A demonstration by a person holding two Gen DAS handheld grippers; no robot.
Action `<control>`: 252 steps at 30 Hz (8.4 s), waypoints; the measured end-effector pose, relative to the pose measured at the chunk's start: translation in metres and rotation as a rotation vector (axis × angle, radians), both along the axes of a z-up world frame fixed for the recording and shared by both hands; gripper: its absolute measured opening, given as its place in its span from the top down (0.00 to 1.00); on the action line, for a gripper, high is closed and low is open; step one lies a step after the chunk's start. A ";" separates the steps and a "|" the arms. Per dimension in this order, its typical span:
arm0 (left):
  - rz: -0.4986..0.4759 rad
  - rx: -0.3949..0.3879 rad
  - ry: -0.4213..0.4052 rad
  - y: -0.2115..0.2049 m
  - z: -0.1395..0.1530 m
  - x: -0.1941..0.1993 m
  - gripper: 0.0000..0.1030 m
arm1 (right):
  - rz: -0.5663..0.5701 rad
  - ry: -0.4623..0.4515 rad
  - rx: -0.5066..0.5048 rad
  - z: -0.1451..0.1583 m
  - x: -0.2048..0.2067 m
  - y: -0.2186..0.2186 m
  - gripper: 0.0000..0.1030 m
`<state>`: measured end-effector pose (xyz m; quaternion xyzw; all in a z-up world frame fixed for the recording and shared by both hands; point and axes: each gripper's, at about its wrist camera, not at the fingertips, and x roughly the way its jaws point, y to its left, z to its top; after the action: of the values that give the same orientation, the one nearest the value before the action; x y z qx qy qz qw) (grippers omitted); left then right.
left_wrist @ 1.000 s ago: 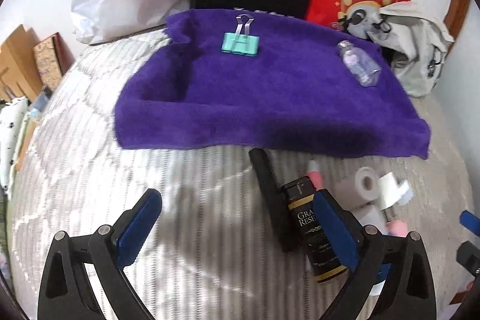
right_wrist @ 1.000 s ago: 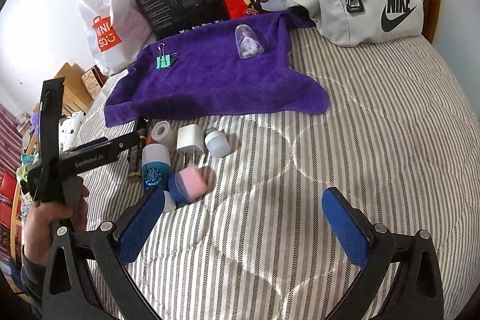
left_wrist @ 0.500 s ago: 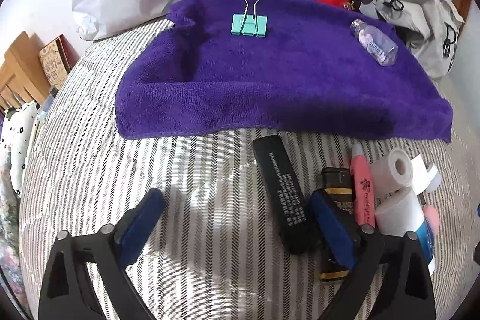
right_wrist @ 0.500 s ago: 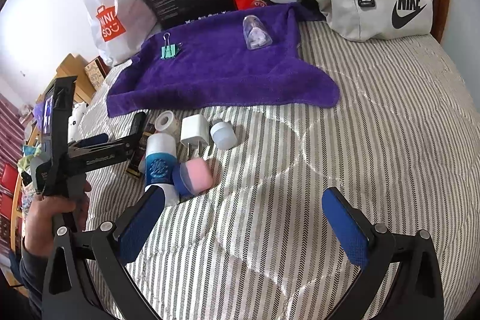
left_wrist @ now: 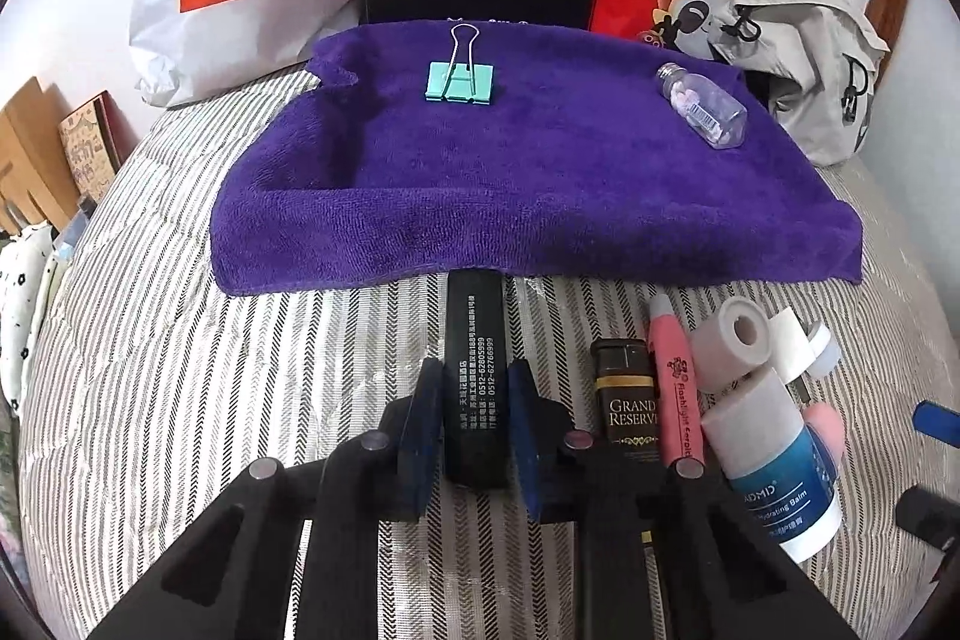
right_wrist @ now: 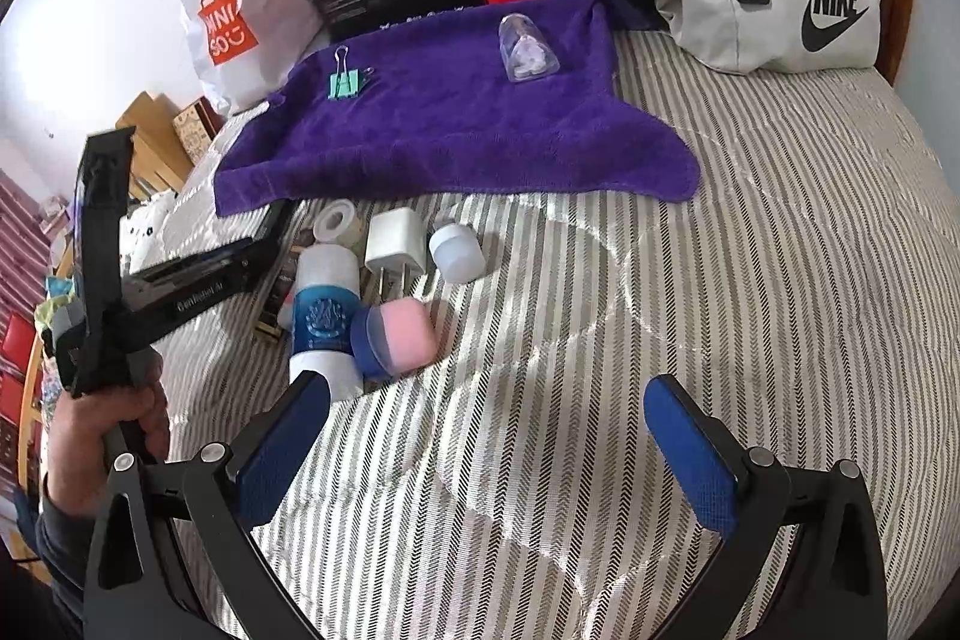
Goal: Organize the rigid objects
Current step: 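Grasp the black marker with left tool while right tool grasps the pink-capped jar, then lay the marker by the clip with left tool while right tool sets the jar down, then close the left tool around the Grand Reserve bottle, then lift the Grand Reserve bottle with left tool while right tool grasps the white USB jar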
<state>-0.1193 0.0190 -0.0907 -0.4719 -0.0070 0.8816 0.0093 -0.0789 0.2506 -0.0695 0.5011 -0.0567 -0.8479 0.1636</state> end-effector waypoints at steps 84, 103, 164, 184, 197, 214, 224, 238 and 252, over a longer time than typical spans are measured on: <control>-0.060 0.078 0.080 -0.025 0.071 -0.066 0.80 | 0.028 0.200 0.072 0.042 -0.094 -0.017 0.64; -0.089 0.064 -0.020 -0.020 0.025 -0.126 0.80 | 0.093 0.096 0.165 -0.006 -0.170 -0.039 0.64; -0.146 0.009 -0.086 0.007 0.027 -0.012 0.09 | 0.050 0.126 0.075 0.035 -0.081 -0.012 0.00; -0.085 -0.073 -0.090 0.031 -0.002 0.008 0.08 | 0.021 0.050 -0.010 0.014 -0.004 0.017 0.00; -0.118 -0.032 -0.042 0.038 0.005 0.014 0.73 | 0.035 0.011 -0.032 0.001 -0.007 0.014 0.00; -0.123 0.036 -0.062 0.016 0.006 0.016 0.78 | 0.095 0.090 0.082 -0.016 -0.038 -0.023 0.16; -0.123 0.040 -0.062 0.013 0.006 0.016 0.78 | 0.169 0.127 0.218 -0.031 -0.051 -0.039 0.37; -0.129 0.048 -0.062 0.012 0.007 0.016 0.78 | 0.198 0.158 0.206 -0.029 -0.054 -0.050 0.59; -0.104 0.087 -0.059 -0.005 0.008 0.017 0.78 | 0.201 0.110 0.167 -0.027 -0.055 -0.041 0.77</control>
<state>-0.1024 0.0137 -0.0831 -0.4966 -0.0210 0.8644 0.0755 -0.1334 0.2096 -0.0964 0.4690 0.0737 -0.8551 0.2083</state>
